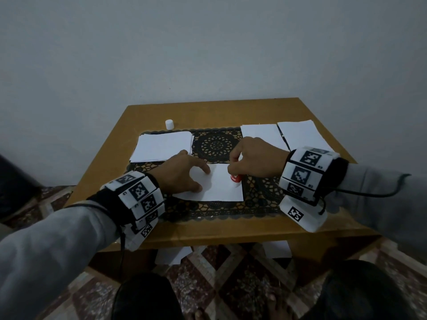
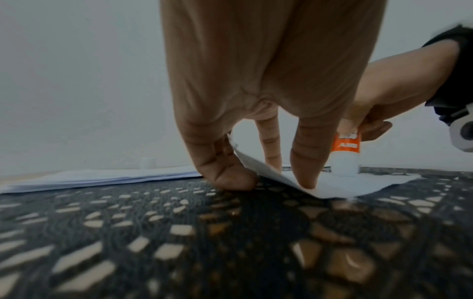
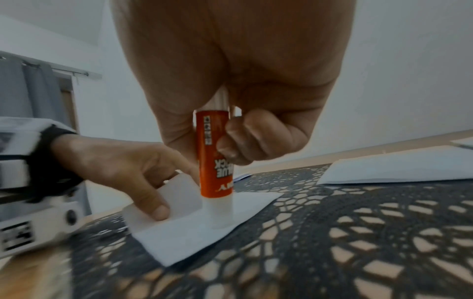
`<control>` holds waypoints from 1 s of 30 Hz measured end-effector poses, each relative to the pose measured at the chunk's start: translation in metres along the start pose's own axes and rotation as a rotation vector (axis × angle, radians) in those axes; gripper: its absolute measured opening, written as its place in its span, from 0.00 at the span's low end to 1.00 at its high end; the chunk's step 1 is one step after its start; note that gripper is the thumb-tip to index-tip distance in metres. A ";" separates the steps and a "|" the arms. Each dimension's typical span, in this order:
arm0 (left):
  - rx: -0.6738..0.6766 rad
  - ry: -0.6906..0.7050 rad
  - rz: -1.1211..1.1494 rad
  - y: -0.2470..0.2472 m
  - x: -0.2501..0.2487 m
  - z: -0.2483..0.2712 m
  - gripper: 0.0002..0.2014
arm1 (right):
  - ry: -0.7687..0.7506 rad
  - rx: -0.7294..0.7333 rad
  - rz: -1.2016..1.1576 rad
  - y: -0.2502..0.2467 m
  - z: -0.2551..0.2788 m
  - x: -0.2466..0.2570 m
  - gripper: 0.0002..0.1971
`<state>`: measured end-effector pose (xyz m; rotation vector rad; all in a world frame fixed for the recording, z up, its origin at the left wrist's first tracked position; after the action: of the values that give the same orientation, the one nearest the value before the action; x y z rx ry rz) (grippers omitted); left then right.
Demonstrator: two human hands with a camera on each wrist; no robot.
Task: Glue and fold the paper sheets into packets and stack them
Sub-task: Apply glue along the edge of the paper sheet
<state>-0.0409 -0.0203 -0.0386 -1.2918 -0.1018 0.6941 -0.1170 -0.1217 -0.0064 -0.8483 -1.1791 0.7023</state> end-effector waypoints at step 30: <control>0.028 0.117 -0.242 -0.001 -0.019 -0.002 0.22 | 0.183 -0.360 -0.063 -0.096 -0.090 -0.085 0.17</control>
<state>-0.0551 -0.0323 -0.0328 -1.2652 -0.1498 0.4105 -0.0469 -0.2591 0.0203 -1.1447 -1.1778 0.3546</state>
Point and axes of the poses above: each hand's wrist, its own z-axis away from the middle knuckle, its own y-axis out of the palm, x = y × z, the point moved 10 cm from there along -z, towards the middle knuckle, and after that the axes turned 6 degrees about x, right-handed, at the moved point
